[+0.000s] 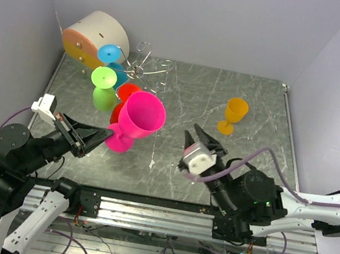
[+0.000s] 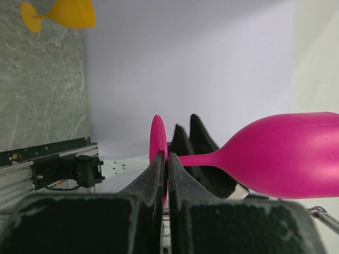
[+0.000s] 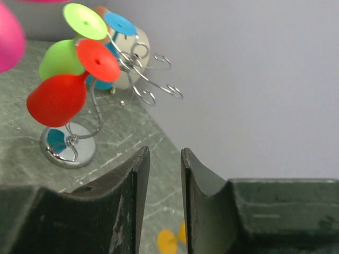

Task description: Take the wine glass off the wine glass rack

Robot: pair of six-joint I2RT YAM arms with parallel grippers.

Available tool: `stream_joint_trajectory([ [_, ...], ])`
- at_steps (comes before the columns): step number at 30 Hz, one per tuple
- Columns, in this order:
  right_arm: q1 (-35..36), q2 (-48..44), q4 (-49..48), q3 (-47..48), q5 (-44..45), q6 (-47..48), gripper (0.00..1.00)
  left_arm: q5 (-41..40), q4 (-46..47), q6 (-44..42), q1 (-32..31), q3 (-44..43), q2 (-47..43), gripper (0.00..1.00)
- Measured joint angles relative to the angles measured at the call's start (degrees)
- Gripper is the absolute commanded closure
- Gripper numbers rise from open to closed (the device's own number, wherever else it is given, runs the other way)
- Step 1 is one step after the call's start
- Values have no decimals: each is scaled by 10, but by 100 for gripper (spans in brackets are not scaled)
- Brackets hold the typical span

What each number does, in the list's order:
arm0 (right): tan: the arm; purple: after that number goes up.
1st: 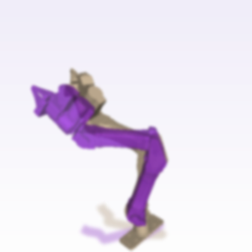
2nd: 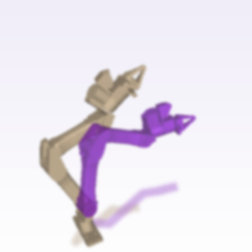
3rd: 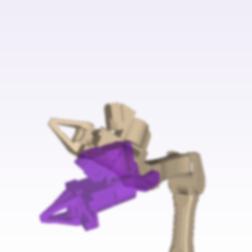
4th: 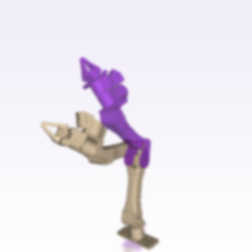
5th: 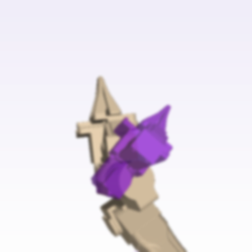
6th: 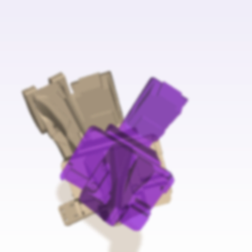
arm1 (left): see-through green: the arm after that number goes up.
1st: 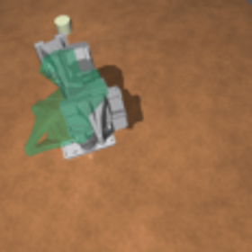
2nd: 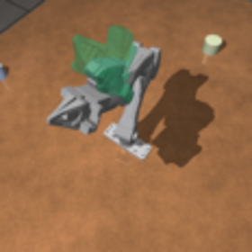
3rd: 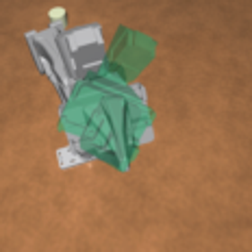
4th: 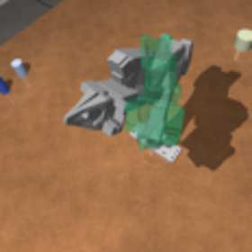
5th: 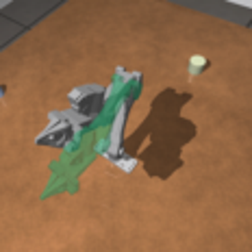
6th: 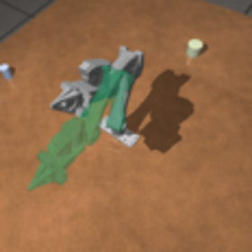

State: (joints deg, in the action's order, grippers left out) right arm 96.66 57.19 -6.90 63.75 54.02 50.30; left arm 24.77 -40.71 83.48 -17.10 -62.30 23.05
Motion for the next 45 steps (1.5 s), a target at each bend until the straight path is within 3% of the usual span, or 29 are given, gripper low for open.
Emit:
stream_joint_trajectory([
  [6,-28,29,131,98,55,-125,100,-41,-55,-83,0,-6,-9,93],
  [12,-355,179,371,353,-91,-343,100,-64,-83,-125,0,-6,-29,93],
  [14,-417,231,450,459,-168,-409,100,-70,-94,-137,0,-6,-29,93],
  [18,-459,305,566,646,-380,-515,69,-87,-132,-172,0,-26,-12,93],
  [21,-456,292,593,652,-513,-568,62,-95,-146,-194,0,-48,6,93],
  [29,-456,240,595,587,-748,-647,64,-97,-149,-225,0,-65,45,93],
  [34,-456,242,595,563,-800,-662,65,-96,-146,-231,0,-66,60,93],
  [45,-456,252,593,528,-828,-669,66,-92,-135,-231,0,-74,71,93],
])
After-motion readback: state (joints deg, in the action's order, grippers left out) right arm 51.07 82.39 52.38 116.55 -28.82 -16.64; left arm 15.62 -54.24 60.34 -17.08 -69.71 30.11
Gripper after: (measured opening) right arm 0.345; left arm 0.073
